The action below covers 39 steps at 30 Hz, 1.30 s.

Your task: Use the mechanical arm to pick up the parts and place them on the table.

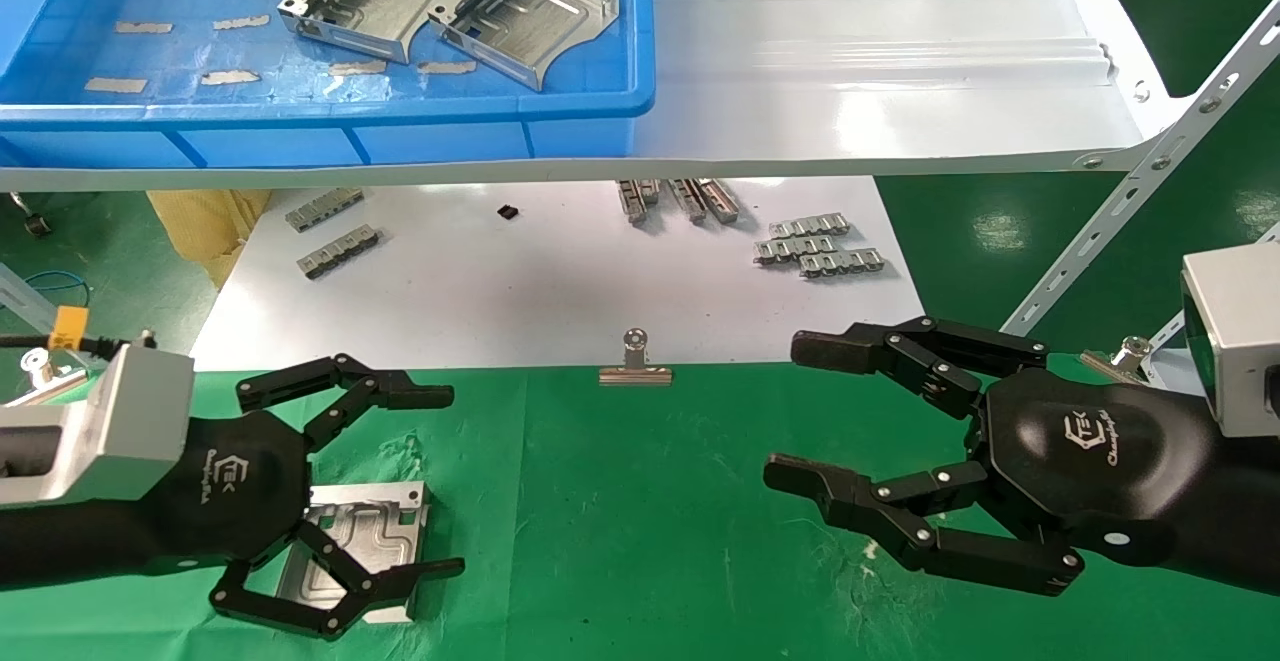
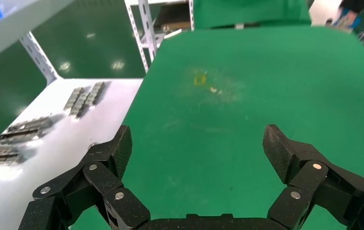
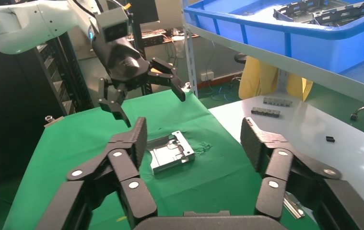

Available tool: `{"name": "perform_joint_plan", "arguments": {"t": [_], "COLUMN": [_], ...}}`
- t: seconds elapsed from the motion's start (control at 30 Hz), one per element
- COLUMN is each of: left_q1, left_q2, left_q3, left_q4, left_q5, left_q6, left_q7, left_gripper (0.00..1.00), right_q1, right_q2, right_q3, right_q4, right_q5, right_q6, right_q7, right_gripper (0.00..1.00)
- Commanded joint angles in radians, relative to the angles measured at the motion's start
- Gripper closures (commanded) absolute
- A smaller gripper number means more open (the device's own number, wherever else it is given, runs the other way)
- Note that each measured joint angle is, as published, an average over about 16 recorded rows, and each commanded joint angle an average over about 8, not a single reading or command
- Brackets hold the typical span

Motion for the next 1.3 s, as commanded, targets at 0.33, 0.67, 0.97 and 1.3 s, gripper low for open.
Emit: {"name": "perform_joint_plan", "arguments": {"t": [0.33, 0.67, 0.97, 1.3], "left_q1": [0.059, 0.112, 0.140, 0.137], "left_q2": [0.006, 0.012, 0.014, 0.014], "left_q3": [-0.065, -0.124, -0.156, -0.152], "left_q4": [-0.040, -0.077, -0.096, -0.094], "left_q5": [-0.088, -0.167, -0.212, -0.206], "left_q6": [0.016, 0.031, 0.039, 0.039], "left_q7": [-0.072, -0.138, -0.169, -0.166], "left_gripper": [0.00, 0.00, 0.00, 0.00], "right_q1": [0.000, 0.000, 0.000, 0.000], "right_q2": [0.000, 0.000, 0.000, 0.000], "right_q3": [0.000, 0.000, 0.000, 0.000], "right_q4": [0.000, 0.000, 0.000, 0.000], "right_q5": [0.000, 0.000, 0.000, 0.000], "right_q6": [0.000, 0.000, 0.000, 0.000], "right_q7": [0.000, 0.000, 0.000, 0.000], "right_gripper": [0.00, 0.00, 0.00, 0.00]}}
